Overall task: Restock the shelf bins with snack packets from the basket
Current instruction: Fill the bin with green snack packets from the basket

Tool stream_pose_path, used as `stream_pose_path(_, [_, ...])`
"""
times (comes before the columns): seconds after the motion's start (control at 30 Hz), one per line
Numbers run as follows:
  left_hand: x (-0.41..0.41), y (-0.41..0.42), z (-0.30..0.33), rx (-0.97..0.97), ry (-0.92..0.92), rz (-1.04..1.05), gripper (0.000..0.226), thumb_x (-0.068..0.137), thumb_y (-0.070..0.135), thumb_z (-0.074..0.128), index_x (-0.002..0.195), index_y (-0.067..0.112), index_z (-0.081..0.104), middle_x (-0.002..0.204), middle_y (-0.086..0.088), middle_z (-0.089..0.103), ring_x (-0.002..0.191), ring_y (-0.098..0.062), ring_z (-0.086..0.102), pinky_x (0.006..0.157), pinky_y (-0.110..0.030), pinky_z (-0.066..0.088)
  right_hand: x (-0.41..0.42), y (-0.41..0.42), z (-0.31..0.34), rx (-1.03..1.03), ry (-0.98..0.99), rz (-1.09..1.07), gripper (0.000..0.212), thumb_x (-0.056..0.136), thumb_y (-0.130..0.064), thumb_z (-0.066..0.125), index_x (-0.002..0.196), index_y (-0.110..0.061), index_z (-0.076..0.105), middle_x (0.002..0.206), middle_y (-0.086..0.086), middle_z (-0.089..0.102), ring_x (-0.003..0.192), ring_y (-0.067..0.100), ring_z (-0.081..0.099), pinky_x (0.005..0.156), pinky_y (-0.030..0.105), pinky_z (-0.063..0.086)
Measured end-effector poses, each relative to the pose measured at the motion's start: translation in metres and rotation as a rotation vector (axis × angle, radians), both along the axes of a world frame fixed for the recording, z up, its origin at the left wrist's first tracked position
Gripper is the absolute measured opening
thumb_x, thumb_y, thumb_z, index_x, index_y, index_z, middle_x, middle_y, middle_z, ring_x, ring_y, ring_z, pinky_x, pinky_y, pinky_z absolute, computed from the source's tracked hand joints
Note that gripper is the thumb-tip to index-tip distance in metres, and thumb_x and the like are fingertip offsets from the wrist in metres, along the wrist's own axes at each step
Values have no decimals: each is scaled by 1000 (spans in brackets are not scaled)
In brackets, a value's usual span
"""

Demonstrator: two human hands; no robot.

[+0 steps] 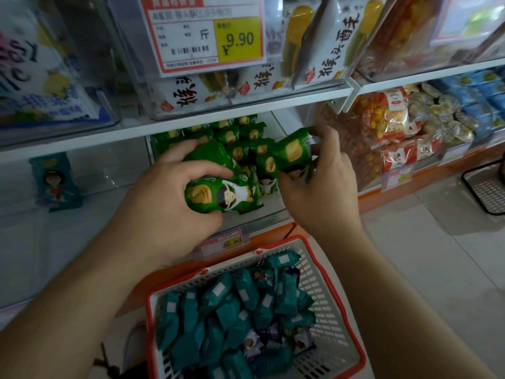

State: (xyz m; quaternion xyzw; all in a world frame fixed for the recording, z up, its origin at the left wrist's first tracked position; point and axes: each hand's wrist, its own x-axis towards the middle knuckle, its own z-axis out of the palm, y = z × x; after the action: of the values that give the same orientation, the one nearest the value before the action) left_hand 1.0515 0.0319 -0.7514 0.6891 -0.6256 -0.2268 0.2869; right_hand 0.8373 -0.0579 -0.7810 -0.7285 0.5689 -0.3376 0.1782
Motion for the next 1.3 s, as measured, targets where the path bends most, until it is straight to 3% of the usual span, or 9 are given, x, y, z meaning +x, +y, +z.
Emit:
stream_pose_path(0.23, [4, 0, 2, 26, -43, -92, 57, 70, 12, 84, 112, 49, 71, 152, 36, 29, 132, 11, 33, 90, 4, 22, 21, 3, -10, 10, 84, 126, 80, 85, -17, 73, 152, -36, 34, 106, 4, 58, 83, 24, 59, 62, 37, 51])
stream_pose_path(0.47, [6, -3, -8, 125, -78, -150, 57, 72, 12, 84, 114, 49, 70, 155, 37, 25, 140, 1, 36, 98, -11, 30, 32, 9, -40, 53, 560, -37, 55, 87, -21, 74, 137, -30, 52, 122, 5, 55, 87, 29, 61, 60, 36, 43])
stream_pose_path(0.67, [7, -7, -9, 138, -34, -150, 59, 71, 12, 85, 113, 50, 71, 155, 35, 27, 140, 2, 36, 105, -17, 29, 30, 6, -53, -170, 539, -97, 30, 65, 5, 68, 91, -9, 72, 98, 10, 53, 80, 33, 52, 64, 37, 34])
stream_pose_path(0.77, [7, -7, -10, 145, -8, -141, 59, 70, 11, 85, 113, 50, 71, 156, 33, 28, 140, 4, 35, 104, -14, 27, 31, 5, -40, -118, 349, -38, 21, 75, -6, 57, 91, -8, 71, 95, 8, 58, 73, 28, 54, 60, 32, 36])
stream_pose_path(0.83, [7, -8, -9, 128, 36, -130, 59, 69, 12, 86, 111, 50, 71, 155, 32, 30, 139, 5, 37, 106, -15, 29, 31, 3, -18, 161, 41, 37, 16, 89, -17, 55, 89, -15, 71, 91, 3, 64, 73, 20, 58, 57, 29, 42])
stream_pose_path(0.93, [5, -8, -6, 80, 116, -114, 60, 68, 13, 86, 111, 52, 71, 143, 41, 35, 126, 24, 37, 100, -2, 30, 28, 3, 1, 687, -326, 269, 20, 98, -40, 64, 108, -24, 73, 98, -3, 75, 88, 11, 71, 73, 26, 52])
stream_pose_path(1.03, [3, -7, -5, 76, 115, -119, 57, 70, 25, 88, 116, 53, 68, 135, 49, 29, 113, 41, 24, 84, 13, 20, 26, 7, -6, 790, -410, 384, 39, 91, -41, 77, 123, -22, 66, 111, 0, 76, 99, 14, 75, 85, 32, 59])
stream_pose_path(1.17, [1, -4, -2, 77, 195, -33, 47, 69, 67, 74, 112, 47, 69, 137, 39, 42, 126, 23, 38, 100, -8, 30, 17, 1, -9, 828, -527, 432, 47, 80, -36, 85, 122, -23, 69, 117, 8, 74, 107, 27, 74, 97, 51, 58])
stream_pose_path(1.3, [-1, -5, -2, -78, 283, 254, 35, 80, 55, 78, 85, 26, 60, 79, 16, 68, 70, 1, 66, 54, -17, 46, -1, -3, -8, 1000, -639, 447, 57, 77, -20, 85, 129, -8, 66, 119, 16, 75, 111, 36, 72, 103, 49, 53])
